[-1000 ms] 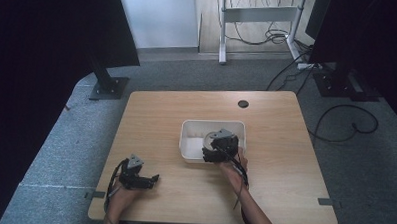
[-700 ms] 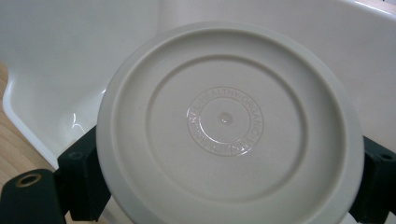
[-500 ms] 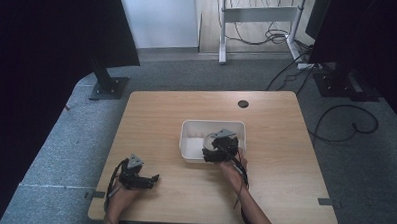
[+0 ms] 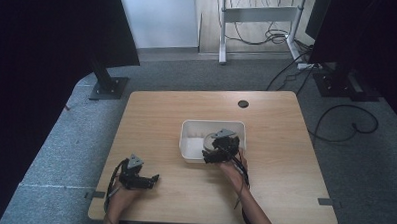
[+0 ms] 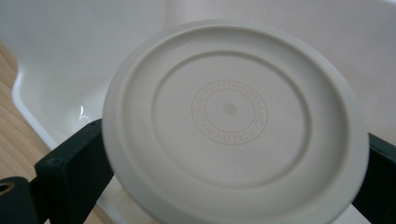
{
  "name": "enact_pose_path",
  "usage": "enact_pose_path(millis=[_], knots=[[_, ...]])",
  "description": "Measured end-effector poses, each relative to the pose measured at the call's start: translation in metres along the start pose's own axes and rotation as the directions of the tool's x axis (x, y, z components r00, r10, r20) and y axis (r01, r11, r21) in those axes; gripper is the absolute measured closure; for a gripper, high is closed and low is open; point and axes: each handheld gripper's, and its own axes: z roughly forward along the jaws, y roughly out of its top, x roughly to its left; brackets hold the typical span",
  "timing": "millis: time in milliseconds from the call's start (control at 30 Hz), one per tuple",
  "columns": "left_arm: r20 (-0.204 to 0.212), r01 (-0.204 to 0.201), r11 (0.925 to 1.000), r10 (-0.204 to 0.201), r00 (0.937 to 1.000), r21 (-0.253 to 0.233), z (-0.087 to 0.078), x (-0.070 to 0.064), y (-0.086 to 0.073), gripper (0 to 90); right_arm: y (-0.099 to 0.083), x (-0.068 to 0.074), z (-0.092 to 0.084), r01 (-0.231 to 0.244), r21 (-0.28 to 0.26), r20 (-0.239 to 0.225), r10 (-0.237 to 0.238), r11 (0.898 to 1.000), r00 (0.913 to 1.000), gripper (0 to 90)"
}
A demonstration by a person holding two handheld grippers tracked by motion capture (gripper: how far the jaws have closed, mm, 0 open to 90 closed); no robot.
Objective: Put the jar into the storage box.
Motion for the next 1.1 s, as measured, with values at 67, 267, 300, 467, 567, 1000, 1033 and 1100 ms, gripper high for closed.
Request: enact_pose_path(millis=[67, 267, 300, 467, 567, 1000, 1033, 1100], knots=[[0.0, 0.0, 1.0, 0.0, 1.0, -0.001, 0.0, 0.0, 0.0, 2.5, 0.0, 0.001, -0.002, 0.005, -0.001, -0.002, -0.005, 1.0, 1.0, 2.9], [0.0, 0.0, 1.0, 0.0, 1.0, -0.001, 0.0, 0.0, 0.0, 2.5, 0.0, 0.0, -0.009, 0.015, -0.012, -0.004, -0.015, 1.0, 0.9999, 3.4], [0.0, 0.0, 1.0, 0.0, 1.0, -0.001, 0.0, 0.0, 0.0, 2.5, -0.001, 0.0, -0.01, 0.015, -0.014, -0.007, -0.015, 1.0, 0.9999, 3.4], [0.0, -0.001, 1.0, 0.001, 1.0, -0.001, 0.0, 0.0, 0.0, 2.5, -0.001, 0.0, -0.018, 0.02, -0.037, -0.012, -0.02, 0.999, 0.9997, 3.2], [0.0, 0.0, 1.0, 0.0, 1.0, -0.001, 0.0, 0.0, 0.0, 2.5, -0.001, 0.001, -0.021, 0.025, -0.042, -0.01, -0.025, 0.999, 0.9996, 3.1], [0.0, 0.001, 1.0, -0.001, 1.0, -0.002, 0.0, 0.0, 0.0, 2.5, -0.005, 0.001, -0.035, 0.042, -0.058, -0.025, -0.043, 0.997, 0.9988, 3.7], [0.0, 0.001, 1.0, -0.001, 1.0, -0.001, 0.0, 0.0, 0.0, 2.5, -0.005, 0.001, -0.036, 0.044, -0.06, -0.027, -0.046, 0.997, 0.9986, 3.7], [0.0, 0.0, 1.0, 0.0, 1.0, -0.001, 0.0, 0.0, 0.0, 2.5, -0.006, 0.001, -0.037, 0.05, -0.059, -0.031, -0.052, 0.997, 0.9982, 3.8]])
